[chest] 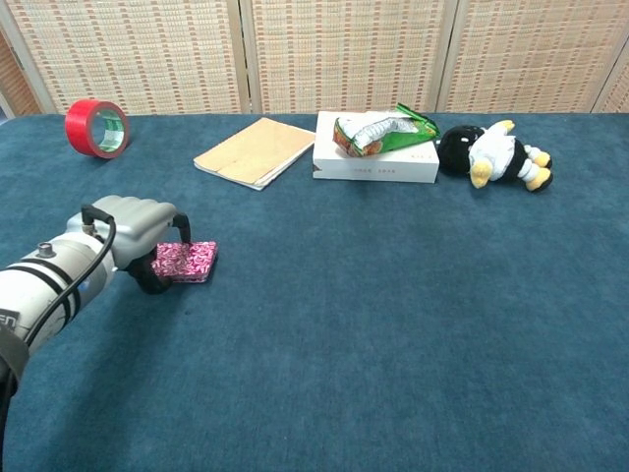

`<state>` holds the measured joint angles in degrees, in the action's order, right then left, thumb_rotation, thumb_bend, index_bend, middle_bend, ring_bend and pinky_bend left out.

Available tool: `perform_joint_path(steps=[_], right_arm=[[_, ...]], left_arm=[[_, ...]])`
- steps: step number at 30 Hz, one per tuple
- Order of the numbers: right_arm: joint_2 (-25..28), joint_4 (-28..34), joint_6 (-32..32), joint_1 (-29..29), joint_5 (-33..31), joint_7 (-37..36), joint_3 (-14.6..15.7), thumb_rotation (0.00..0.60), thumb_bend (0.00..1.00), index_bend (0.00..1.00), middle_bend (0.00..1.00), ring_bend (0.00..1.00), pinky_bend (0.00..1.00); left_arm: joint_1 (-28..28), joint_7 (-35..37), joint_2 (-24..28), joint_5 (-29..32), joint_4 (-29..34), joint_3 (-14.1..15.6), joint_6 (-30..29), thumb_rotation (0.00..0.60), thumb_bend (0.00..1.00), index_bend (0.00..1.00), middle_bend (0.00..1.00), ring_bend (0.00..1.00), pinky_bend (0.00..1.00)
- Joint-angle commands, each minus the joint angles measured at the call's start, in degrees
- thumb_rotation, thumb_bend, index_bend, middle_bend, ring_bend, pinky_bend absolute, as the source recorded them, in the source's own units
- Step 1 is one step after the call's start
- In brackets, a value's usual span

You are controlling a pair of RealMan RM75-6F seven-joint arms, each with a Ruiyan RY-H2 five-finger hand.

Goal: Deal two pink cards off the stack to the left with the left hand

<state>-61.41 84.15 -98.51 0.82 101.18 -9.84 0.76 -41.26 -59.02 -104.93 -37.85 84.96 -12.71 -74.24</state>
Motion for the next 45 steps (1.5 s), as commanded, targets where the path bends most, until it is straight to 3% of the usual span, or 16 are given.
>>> perform_joint_path(steps=[1,11,21,36,45], right_arm=[[0.0,0.0,0.0,0.0,0.0,0.0,0.0,0.600,0.30,0.99,0.83,0.73,0.78],[0.0,0.0,0.0,0.0,0.1,0.0,0.1,0.600,0.30,0.99,0.83,0.73,0.78],[-0.2,0.0,0.0,0.0,0.1,0.2,0.0,0.600,0.30,0.99,0.83,0.73,0.78],[-0.3,0.2,0.3,0.1,0.0,0.7,0.1,0.600,0.30,0.99,0.83,0.73,0.78],[-0.3,0.1,0.2,0.0,0.0,0.6,0.1,0.600,0.30,0.99,0.83,0.73,0.78]], left_arm=[[0.3,0.5,0.8,-0.8,1.2,0.3,-0.6,0.600,0.37,0.47,1.00,1.00,1.00],[1.4,1.5,5.2,-3.3,5.7,1.4,-2.2,0.600,0.37,0.50,1.00,1.00,1.00],[3.9,8.1,13.2,-3.4,0.1,2.6,3.5,0.600,0.37,0.51,1.00,1.00,1.00],[4.5,15.8,13.4,-2.8,-12.0,3.7,12.9,0.600,0.37,0.51,1.00,1.00,1.00],[4.4,14.4,12.9,-3.1,-11.4,4.2,12.0,0.600,0.37,0.37,1.00,1.00,1.00]])
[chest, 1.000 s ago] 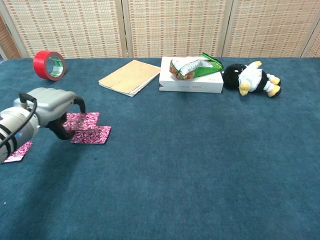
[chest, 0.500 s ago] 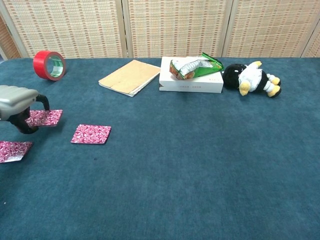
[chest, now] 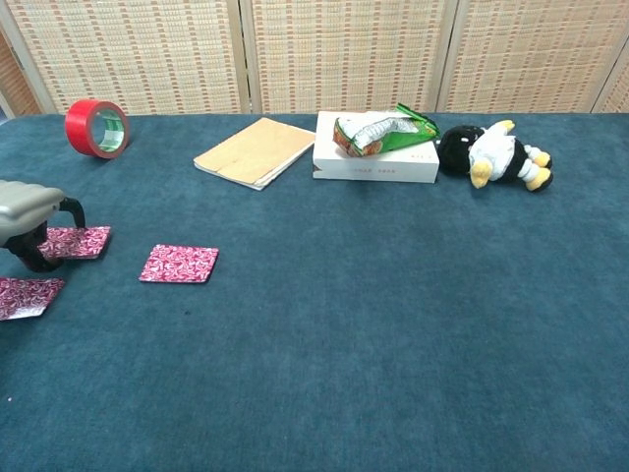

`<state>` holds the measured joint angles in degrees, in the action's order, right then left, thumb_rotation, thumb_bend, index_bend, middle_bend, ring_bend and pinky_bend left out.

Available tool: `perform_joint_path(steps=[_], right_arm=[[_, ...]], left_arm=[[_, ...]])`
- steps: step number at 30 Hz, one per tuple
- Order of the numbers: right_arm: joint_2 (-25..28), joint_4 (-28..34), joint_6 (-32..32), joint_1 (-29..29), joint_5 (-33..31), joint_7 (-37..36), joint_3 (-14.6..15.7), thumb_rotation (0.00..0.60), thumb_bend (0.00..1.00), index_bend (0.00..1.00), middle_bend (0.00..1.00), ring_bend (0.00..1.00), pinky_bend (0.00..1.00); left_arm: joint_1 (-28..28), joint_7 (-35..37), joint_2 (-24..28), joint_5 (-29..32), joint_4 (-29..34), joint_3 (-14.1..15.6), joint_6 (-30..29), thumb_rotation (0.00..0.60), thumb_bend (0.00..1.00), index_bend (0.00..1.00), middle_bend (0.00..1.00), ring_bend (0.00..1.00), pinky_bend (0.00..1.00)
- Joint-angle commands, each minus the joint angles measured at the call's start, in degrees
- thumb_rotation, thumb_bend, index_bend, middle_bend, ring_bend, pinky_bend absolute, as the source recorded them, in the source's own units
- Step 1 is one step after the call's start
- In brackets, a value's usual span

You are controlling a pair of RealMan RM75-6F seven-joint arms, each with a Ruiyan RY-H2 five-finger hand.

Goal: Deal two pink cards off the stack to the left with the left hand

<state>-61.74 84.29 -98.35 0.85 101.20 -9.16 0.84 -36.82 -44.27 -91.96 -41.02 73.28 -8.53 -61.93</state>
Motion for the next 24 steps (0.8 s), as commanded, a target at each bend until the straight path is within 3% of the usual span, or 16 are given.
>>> perform_joint_path(steps=[1,11,24], right_arm=[[0.0,0.0,0.0,0.0,0.0,-0.1,0.0,0.600,0.30,0.99,0.83,0.73,0.78],[0.1,-0.1,0.1,0.1,0.2,-0.2,0.1,0.600,0.30,0.99,0.83,0.73,0.78],[0.2,0.0,0.4,0.2,0.2,-0.1,0.3,0.600,0.30,0.99,0.83,0.73,0.78]], left_arm=[[-0.1,-0.5,-0.1,0.1,0.5,0.1,-0.4,0.600,0.37,0.36,1.00,1.00,1.00],[0.3,-1.7,0.6,-0.6,3.1,0.4,-2.5,0.600,0.36,0.29,1.00,1.00,1.00],[0.4,-3.1,-1.2,-0.9,0.9,0.8,-3.6,0.600,0.36,0.26,1.00,1.00,1.00]])
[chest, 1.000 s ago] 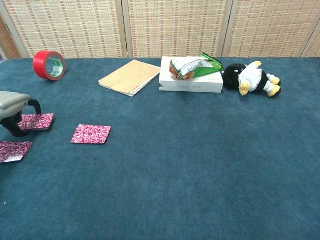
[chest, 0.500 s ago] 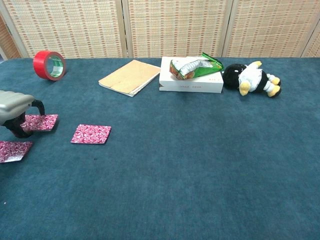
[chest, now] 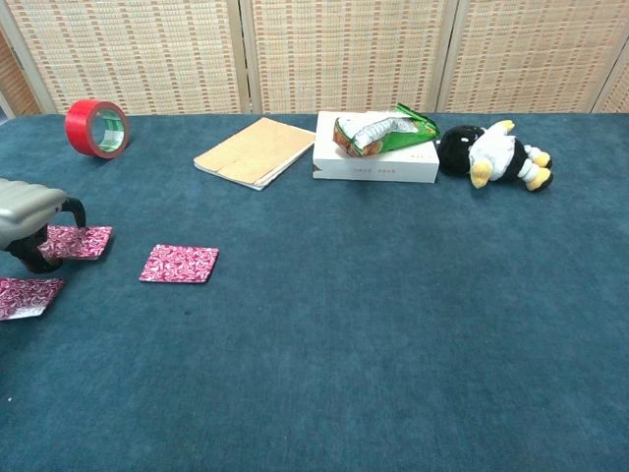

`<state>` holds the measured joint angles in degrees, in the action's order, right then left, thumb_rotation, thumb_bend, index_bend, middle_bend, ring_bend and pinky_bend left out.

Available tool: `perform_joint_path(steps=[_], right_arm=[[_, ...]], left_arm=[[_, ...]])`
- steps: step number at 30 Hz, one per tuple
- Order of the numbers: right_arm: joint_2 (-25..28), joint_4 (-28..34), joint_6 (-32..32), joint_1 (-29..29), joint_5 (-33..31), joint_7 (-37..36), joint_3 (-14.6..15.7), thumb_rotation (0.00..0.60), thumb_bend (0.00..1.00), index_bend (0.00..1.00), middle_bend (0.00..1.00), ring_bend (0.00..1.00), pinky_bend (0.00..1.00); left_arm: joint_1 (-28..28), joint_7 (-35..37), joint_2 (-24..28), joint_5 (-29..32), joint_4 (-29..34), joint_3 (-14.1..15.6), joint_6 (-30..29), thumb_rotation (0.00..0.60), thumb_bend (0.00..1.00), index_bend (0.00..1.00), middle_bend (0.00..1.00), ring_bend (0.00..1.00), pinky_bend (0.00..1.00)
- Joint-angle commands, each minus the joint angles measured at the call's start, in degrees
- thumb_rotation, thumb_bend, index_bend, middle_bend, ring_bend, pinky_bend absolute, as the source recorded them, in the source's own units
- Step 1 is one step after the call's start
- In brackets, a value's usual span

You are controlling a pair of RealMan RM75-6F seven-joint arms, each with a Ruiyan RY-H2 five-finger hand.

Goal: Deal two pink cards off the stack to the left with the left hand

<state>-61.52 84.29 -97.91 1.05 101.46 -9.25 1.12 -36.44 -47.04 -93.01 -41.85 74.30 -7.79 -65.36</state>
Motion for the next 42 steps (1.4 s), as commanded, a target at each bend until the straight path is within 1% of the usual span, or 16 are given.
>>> perform_joint_path(steps=[1,4,10,14,15,17,19,21,23,24,25,28,31,36,38,42], right_arm=[[0.0,0.0,0.0,0.0,0.0,-0.1,0.0,0.600,0.30,0.99,0.83,0.73,0.78],[0.1,0.0,0.0,0.0,0.0,-0.2,0.0,0.600,0.30,0.99,0.83,0.73,0.78],[0.2,0.0,-0.1,0.0,0.0,-0.3,0.0,0.600,0.30,0.99,0.83,0.73,0.78],[0.2,0.0,0.1,0.0,-0.1,-0.4,0.0,0.600,0.30,0.99,0.83,0.73,0.78],[0.3,0.0,0.1,0.1,-0.1,-0.4,0.0,0.600,0.30,0.99,0.83,0.73,0.78],[0.3,0.1,0.2,0.1,-0.1,-0.4,0.1,0.600,0.30,0.99,0.83,0.73,0.78],[0.3,0.1,0.0,0.0,-0.1,-0.5,0.1,0.600,0.30,0.99,0.83,0.73,0.78],[0.3,0.1,-0.1,0.0,-0.2,-0.6,0.0,0.600,0.30,0.99,0.83,0.73,0.78],[0.3,0.2,0.0,0.0,-0.4,-0.6,0.0,0.600,0.30,0.99,0.83,0.73,0.78],[0.3,0.3,0.1,0.0,-0.4,-0.5,-0.1,0.600,0.30,0.99,0.83,0.73,0.78],[0.2,0.3,0.2,0.1,-0.5,-0.4,-0.1,0.600,0.30,0.99,0.83,0.73,0.78],[-0.1,0.4,0.7,0.2,-0.7,0.2,-0.2,0.600,0.30,0.98,0.83,0.73,0.78],[-0.2,0.8,1.9,0.4,-1.1,1.3,0.0,0.600,0.30,0.96,0.83,0.70,0.78],[-0.6,1.7,3.6,0.6,-1.8,3.4,0.3,0.600,0.30,0.85,0.81,0.63,0.78],[-0.7,2.0,4.1,0.7,-2.0,4.0,0.3,0.600,0.30,0.82,0.77,0.59,0.77],[-0.8,2.2,4.6,0.7,-2.3,5.1,0.2,0.600,0.30,0.78,0.70,0.55,0.75]], left_arm=[[0.0,-0.8,-0.2,0.0,-0.1,0.2,-0.2,0.600,0.36,0.24,1.00,1.00,1.00],[-0.2,-2.3,0.3,0.4,0.7,0.5,0.0,0.600,0.36,0.19,1.00,1.00,1.00],[0.0,-2.7,1.2,0.1,3.1,0.5,-0.6,0.600,0.36,0.13,1.00,1.00,1.00],[0.6,-1.3,3.5,-1.8,7.8,0.4,-2.1,0.600,0.37,0.11,1.00,1.00,1.00],[1.1,-0.2,4.6,-3.3,9.9,0.5,-2.9,0.600,0.36,0.11,1.00,1.00,1.00],[2.2,2.4,6.4,-6.8,13.2,1.0,-4.6,0.600,0.35,0.16,1.00,1.00,1.00],[4.1,6.9,8.5,-12.7,16.7,2.4,-7.2,0.600,0.35,0.25,1.00,1.00,1.00],[6.5,12.5,10.3,-20.2,18.4,4.7,-10.4,0.600,0.34,0.29,0.98,1.00,1.00],[8.8,17.3,12.1,-27.1,18.1,7.5,-13.2,0.600,0.35,0.30,0.91,0.99,0.95],[10.4,20.0,12.9,-31.1,17.0,9.2,-15.5,0.600,0.35,0.31,0.86,0.96,0.88],[11.6,21.9,13.4,-33.7,16.0,10.3,-17.3,0.600,0.35,0.31,0.79,0.90,0.79],[15.8,27.7,14.6,-39.1,13.3,12.7,-23.2,0.600,0.34,0.30,0.62,0.72,0.60],[19.1,31.9,16.5,-42.0,12.2,14.3,-26.8,0.600,0.34,0.25,0.50,0.59,0.52],[22.5,33.6,17.9,-45.0,10.5,15.4,-29.6,0.600,0.34,0.24,0.45,0.52,0.45],[22.6,33.7,18.2,-46.6,9.6,15.6,-29.3,0.600,0.35,0.23,0.44,0.50,0.43],[22.9,33.9,17.9,-46.9,8.6,14.4,-28.3,0.600,0.35,0.23,0.43,0.46,0.41]])
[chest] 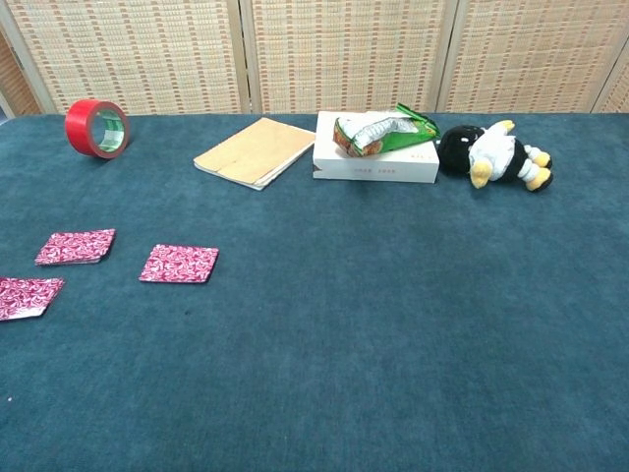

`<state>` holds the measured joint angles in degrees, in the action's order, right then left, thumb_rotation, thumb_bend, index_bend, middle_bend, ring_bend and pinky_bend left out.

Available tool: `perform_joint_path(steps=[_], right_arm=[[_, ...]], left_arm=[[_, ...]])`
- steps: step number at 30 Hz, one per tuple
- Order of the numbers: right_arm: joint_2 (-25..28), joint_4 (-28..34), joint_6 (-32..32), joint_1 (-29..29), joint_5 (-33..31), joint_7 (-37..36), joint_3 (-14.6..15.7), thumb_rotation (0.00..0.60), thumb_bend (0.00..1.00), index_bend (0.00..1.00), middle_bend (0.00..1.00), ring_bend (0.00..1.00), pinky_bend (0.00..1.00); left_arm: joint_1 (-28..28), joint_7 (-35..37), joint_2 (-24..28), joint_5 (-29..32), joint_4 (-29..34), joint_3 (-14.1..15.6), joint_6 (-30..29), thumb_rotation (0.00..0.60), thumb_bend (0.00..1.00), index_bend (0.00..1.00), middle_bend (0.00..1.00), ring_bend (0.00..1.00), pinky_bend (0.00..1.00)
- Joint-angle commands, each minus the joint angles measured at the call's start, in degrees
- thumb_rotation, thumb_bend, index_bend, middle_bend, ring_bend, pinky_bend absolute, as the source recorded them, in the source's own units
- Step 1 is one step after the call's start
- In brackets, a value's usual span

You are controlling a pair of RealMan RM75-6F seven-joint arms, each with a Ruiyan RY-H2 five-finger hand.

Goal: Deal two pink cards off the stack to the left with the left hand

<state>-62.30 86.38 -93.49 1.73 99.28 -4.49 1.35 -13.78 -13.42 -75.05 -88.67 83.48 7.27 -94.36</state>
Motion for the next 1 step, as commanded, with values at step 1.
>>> perform_joint_path(steps=[1], right_arm=[[0.0,0.1,0.3,0.0,-0.2,0.4,0.1,0.600,0.30,0.78,0.69,0.55,0.75]], left_arm=[[0.3,0.5,-0.1,0.1,-0.8,-0.9,1.0,0.600,0.35,0.23,0.43,0.45,0.41]])
